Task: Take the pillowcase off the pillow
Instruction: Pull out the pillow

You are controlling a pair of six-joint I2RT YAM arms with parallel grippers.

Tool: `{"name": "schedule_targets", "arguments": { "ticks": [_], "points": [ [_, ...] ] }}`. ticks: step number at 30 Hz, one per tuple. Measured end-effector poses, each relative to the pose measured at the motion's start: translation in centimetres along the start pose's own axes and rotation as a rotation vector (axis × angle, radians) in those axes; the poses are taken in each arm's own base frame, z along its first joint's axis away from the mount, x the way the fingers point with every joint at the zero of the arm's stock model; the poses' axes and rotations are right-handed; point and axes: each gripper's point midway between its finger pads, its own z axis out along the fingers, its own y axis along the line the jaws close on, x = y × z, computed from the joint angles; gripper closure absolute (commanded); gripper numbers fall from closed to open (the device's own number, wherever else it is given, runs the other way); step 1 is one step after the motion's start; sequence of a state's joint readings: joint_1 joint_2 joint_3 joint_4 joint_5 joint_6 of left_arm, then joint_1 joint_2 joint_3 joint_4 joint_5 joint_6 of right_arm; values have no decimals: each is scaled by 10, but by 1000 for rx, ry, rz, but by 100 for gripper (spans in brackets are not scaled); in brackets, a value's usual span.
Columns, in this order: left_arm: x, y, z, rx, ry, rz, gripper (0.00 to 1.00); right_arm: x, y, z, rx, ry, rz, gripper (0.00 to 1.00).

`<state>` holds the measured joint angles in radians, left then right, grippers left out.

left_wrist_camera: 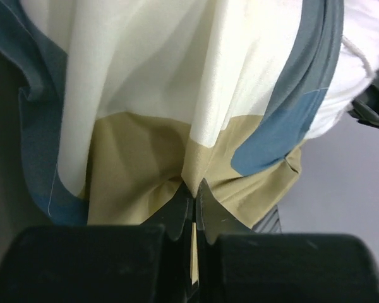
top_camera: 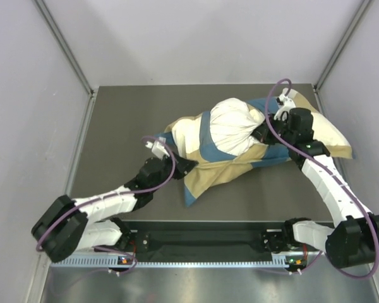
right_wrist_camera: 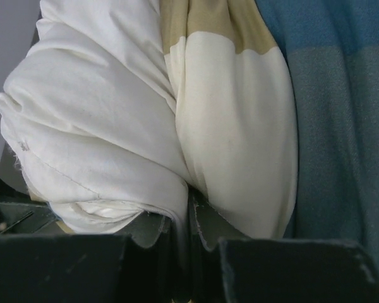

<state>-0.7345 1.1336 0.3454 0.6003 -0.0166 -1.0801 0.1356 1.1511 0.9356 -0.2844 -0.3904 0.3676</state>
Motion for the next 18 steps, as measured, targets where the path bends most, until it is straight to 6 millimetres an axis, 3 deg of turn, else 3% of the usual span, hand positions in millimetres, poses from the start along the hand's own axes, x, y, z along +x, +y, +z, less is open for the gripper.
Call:
{"name": "schedule_targets", "arguments": {
  "ticks": [4,7,8,11,14,18],
  "points": [
    [-4,0,30,-52,25,51,100,-3,7,0,41,-75,-84,100],
    [-1,10,45,-95,48,78,100,3,20,-7,48,-109,-139,69],
    [1,13,47,-103,58,84,100,4,24,-10,48,-116,-153,46],
    [4,17,52,-112,70,96,100,1,36,-25,37,-134,-209,12],
    [4,19,58,-114,79,106,100,-7,59,-43,13,-131,-303,1],
    [6,25,61,-126,85,104,100,-33,111,-68,-70,-181,-438,0]
  ]
}}
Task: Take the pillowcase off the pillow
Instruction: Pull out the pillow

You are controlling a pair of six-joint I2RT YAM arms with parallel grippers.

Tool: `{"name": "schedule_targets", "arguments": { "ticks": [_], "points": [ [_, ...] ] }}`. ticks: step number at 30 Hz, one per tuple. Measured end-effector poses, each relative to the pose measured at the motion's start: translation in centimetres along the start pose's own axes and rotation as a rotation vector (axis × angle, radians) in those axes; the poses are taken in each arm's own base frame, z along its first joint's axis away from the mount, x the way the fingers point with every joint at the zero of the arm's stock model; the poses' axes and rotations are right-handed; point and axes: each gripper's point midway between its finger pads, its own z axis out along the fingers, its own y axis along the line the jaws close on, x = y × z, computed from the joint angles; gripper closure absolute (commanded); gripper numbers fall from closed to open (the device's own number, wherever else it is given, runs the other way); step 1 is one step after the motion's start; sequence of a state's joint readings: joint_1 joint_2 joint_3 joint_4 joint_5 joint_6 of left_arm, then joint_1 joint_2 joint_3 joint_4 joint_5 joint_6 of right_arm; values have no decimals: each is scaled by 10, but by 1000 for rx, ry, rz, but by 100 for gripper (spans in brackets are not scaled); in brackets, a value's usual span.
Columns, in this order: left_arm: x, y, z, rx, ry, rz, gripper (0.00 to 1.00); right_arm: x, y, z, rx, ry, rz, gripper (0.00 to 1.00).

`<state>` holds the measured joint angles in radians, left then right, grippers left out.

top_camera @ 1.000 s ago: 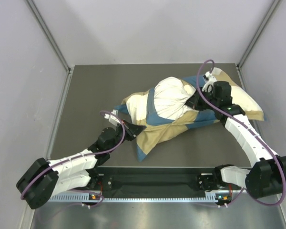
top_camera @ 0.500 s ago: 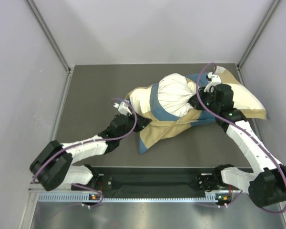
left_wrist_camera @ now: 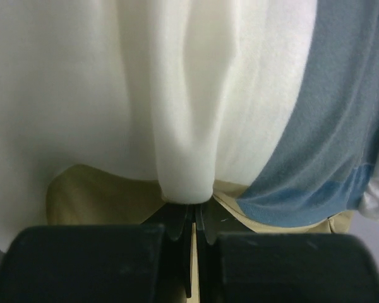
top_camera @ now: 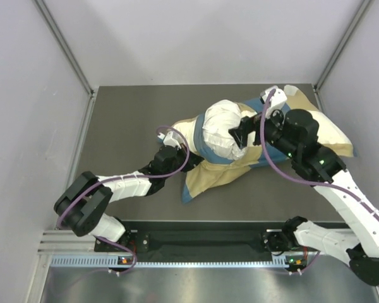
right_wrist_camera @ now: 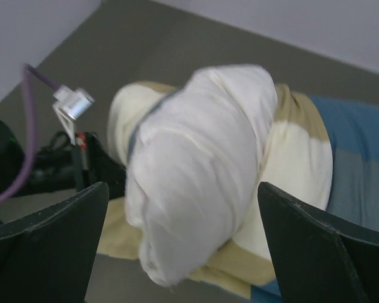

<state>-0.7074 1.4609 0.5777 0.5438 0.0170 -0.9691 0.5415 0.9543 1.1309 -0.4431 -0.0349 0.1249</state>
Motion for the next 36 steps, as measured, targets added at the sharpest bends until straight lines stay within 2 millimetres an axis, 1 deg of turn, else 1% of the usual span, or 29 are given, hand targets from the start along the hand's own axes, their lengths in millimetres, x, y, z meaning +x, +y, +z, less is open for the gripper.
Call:
{"name": "schedule_targets", "arguments": {
  "ticks": [3,5,7,9,11,12,13,14,15,17,18,19,20,22,26,30,31,33,34,35,36],
  "points": [
    [4,0,0,7,20,-1,100,-43,31,-6,-74,-74,-101,0],
    [6,-1,0,13,29,-1,100,-65,46,-1,-105,-103,-163,0],
    [7,-2,-1,16,34,-1,100,-78,58,13,-126,-105,-219,0],
    [7,-2,-1,17,35,-1,100,-78,67,38,-133,-70,-269,0],
    [6,-3,-1,18,34,0,100,-65,73,66,-130,-13,-311,0],
    [6,-3,-1,19,33,0,100,-48,75,82,-129,38,-334,0],
    [6,-3,-1,20,34,0,100,-26,76,95,-127,107,-361,0],
    [6,-3,-2,18,34,0,100,-6,75,105,-121,169,-383,0],
    [6,-3,-2,17,35,0,100,14,74,112,-114,223,-403,0],
    [6,-3,-2,18,34,1,100,50,67,115,-88,324,-446,0],
    [6,-3,-2,18,34,1,100,64,63,113,-73,359,-464,0],
    [6,-3,-3,16,35,1,100,73,60,111,-63,381,-481,0],
    [6,-3,-3,15,36,0,100,79,56,109,-50,397,-493,0],
    [6,-2,-4,13,37,-1,100,84,49,103,-20,410,-511,0],
    [6,-3,-6,20,41,-3,100,83,41,91,16,405,-522,0],
    [1,-1,-7,26,42,-19,100,84,33,80,48,400,-531,0],
    [-1,0,-7,28,41,-28,100,85,31,79,55,403,-533,2],
    [-5,4,-8,26,36,-44,100,89,28,78,66,413,-542,17],
    [-8,6,-9,25,32,-51,100,91,26,78,73,419,-547,36],
    [-10,9,-10,24,32,-57,100,94,24,78,77,426,-554,45],
    [-12,10,-11,24,31,-63,100,98,22,79,83,435,-549,71]
  ]
}}
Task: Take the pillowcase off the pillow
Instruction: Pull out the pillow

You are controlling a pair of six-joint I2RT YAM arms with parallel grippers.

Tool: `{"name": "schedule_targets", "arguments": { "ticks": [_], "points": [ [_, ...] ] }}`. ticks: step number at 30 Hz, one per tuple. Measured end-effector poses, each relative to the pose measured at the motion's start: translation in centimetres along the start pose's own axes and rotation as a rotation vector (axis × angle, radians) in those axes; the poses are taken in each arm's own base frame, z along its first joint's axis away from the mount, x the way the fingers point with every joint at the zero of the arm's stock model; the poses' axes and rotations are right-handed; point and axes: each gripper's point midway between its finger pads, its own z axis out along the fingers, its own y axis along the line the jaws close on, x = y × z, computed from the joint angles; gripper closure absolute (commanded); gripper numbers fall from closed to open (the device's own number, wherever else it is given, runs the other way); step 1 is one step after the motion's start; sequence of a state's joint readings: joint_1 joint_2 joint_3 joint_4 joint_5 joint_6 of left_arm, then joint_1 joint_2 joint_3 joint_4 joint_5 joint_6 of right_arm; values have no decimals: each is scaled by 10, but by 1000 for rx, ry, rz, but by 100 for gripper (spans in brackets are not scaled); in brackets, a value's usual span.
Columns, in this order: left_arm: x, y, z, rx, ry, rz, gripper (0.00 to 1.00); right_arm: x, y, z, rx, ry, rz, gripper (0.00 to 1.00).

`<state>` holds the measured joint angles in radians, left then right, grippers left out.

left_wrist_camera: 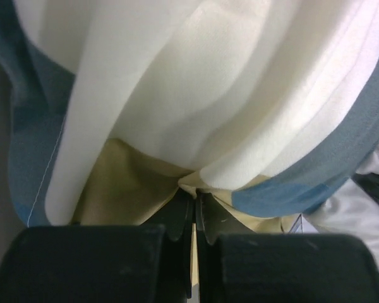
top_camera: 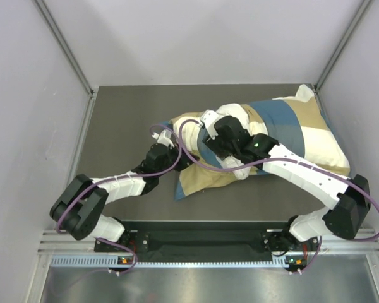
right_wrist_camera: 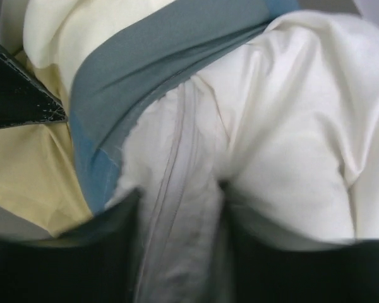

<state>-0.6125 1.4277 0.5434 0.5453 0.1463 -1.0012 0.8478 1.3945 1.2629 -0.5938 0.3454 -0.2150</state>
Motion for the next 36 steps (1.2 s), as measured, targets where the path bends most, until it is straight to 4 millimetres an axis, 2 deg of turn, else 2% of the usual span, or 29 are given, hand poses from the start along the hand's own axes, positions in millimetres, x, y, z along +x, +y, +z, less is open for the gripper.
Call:
{"name": "schedule_targets", "arguments": {
  "ticks": [1,2,3,7,11,14,21,36],
  "points": [
    [-1,0,-1,2,-1,-2,100,3,1,2,1,7,4,86],
    [-3,0,-3,8,0,-7,100,5,1,5,1,14,14,97],
    [-6,-1,-4,13,-2,-10,100,8,2,9,-1,20,16,100],
    [-22,3,-10,27,-22,-47,100,9,1,23,16,25,62,100],
    [-38,13,-23,62,-36,-125,100,7,-6,28,39,6,128,100],
    [-52,14,-29,100,-40,-159,100,10,-16,29,58,-7,204,100],
    [-60,9,-26,182,-5,-191,100,26,-52,7,63,-61,409,100],
    [-82,-7,-19,266,-10,-169,100,40,-89,-9,68,-97,641,100]
  ]
}}
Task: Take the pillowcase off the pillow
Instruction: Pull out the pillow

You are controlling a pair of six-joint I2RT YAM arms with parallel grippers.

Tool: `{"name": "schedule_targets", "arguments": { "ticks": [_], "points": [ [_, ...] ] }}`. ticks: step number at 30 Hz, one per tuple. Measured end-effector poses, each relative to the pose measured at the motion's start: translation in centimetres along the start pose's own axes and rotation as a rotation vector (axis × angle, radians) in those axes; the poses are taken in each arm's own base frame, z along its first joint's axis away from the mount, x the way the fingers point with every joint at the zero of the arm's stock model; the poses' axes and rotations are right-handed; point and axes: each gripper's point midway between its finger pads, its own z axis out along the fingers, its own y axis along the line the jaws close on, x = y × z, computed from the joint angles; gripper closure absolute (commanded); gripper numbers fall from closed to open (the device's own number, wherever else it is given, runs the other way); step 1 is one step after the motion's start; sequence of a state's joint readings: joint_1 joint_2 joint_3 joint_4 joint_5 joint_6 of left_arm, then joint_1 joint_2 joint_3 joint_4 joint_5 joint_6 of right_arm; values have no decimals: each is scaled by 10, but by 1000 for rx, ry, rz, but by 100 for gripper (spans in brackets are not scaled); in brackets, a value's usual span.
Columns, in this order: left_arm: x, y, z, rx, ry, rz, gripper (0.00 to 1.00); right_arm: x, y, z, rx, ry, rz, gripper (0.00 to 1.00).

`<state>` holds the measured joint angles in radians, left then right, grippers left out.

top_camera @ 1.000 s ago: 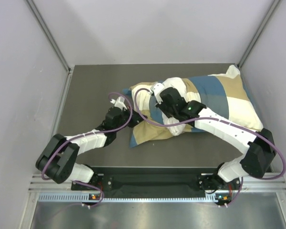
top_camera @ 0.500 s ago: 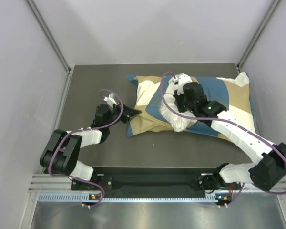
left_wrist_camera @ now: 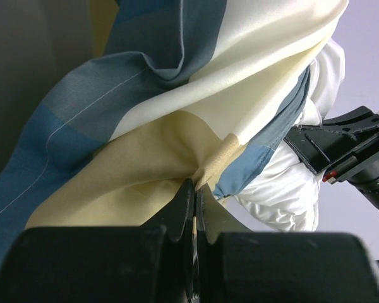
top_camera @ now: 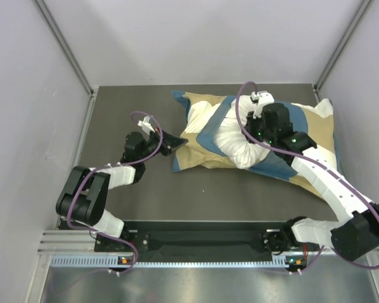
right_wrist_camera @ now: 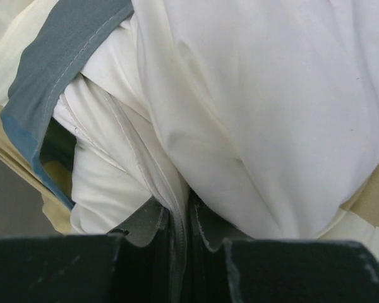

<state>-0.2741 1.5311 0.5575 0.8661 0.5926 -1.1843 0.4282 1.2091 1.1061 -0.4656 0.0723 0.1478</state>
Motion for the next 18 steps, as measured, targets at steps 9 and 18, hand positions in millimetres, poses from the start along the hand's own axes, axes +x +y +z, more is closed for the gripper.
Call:
{"name": "schedule_targets", "arguments": {
  "ticks": [9,18],
  "points": [
    [-10,-16,7,-50,25,141,100,11,24,-8,-79,-55,28,100],
    [-49,-58,21,-221,-142,464,29,75,93,1,-163,20,6,100]
  ]
}}
